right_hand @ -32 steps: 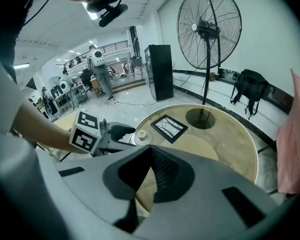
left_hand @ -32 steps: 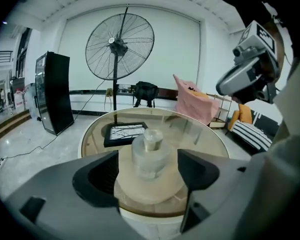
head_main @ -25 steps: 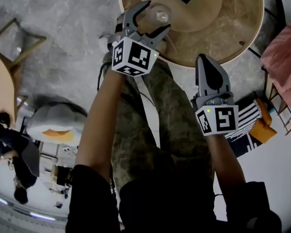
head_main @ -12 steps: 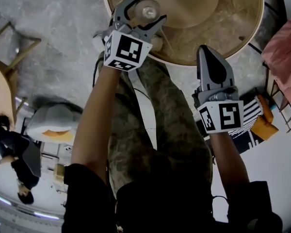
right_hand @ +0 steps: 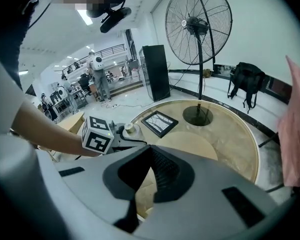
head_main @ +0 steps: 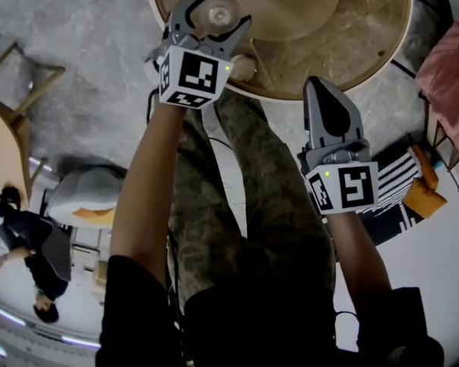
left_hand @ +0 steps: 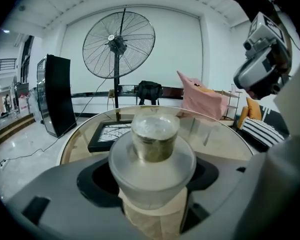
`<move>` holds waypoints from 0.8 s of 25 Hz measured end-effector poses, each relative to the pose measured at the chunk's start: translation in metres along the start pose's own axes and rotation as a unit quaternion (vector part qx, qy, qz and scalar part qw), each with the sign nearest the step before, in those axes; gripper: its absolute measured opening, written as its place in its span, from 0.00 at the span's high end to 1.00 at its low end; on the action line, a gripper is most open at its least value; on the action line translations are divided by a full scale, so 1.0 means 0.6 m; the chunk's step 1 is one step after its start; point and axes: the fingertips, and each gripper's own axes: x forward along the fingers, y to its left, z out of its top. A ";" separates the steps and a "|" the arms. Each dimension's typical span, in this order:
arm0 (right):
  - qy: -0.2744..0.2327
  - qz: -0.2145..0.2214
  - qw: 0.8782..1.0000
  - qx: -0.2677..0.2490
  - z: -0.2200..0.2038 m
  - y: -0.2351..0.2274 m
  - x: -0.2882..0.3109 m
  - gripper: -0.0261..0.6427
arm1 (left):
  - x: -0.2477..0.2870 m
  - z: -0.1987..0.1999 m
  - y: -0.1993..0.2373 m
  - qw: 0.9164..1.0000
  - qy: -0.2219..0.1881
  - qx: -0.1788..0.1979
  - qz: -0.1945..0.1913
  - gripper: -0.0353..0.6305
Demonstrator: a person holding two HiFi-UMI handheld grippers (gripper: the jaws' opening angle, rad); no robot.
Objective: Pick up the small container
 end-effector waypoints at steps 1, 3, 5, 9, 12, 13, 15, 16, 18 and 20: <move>-0.001 -0.001 1.000 0.002 -0.001 0.000 -0.004 0.93 | -0.002 0.001 0.000 1.000 -0.002 -0.007 -0.001 0.42; -0.005 -0.004 1.000 0.004 -0.001 -0.004 -0.012 0.93 | -0.009 0.006 0.002 1.000 -0.005 -0.024 0.004 0.42; -0.011 -0.009 1.000 0.006 0.002 -0.012 -0.023 0.93 | -0.018 0.020 0.003 0.999 -0.010 -0.037 0.011 0.42; -0.034 -0.024 0.999 0.010 0.032 -0.033 -0.051 0.93 | -0.051 0.078 0.001 0.998 -0.022 -0.047 0.025 0.42; -0.052 -0.036 0.998 0.020 0.074 -0.036 -0.085 0.93 | -0.092 0.139 -0.006 0.998 -0.030 -0.051 0.029 0.42; -0.057 -0.038 0.997 0.027 0.090 -0.034 -0.098 0.93 | -0.108 0.159 -0.010 0.998 -0.031 -0.055 0.029 0.42; -0.070 -0.042 0.996 0.043 0.126 -0.033 -0.124 0.93 | -0.139 0.201 -0.016 0.997 -0.034 -0.059 0.030 0.42; -0.076 -0.048 0.995 0.050 0.144 -0.036 -0.138 0.93 | -0.155 0.226 -0.018 0.997 -0.037 -0.060 0.029 0.42; -0.086 -0.069 0.992 0.056 0.175 -0.040 -0.170 0.93 | -0.189 0.279 -0.027 0.996 -0.053 -0.064 0.019 0.42; -0.100 -0.087 0.989 0.065 0.205 -0.032 -0.205 0.93 | -0.229 0.332 -0.034 0.996 -0.065 -0.065 0.008 0.42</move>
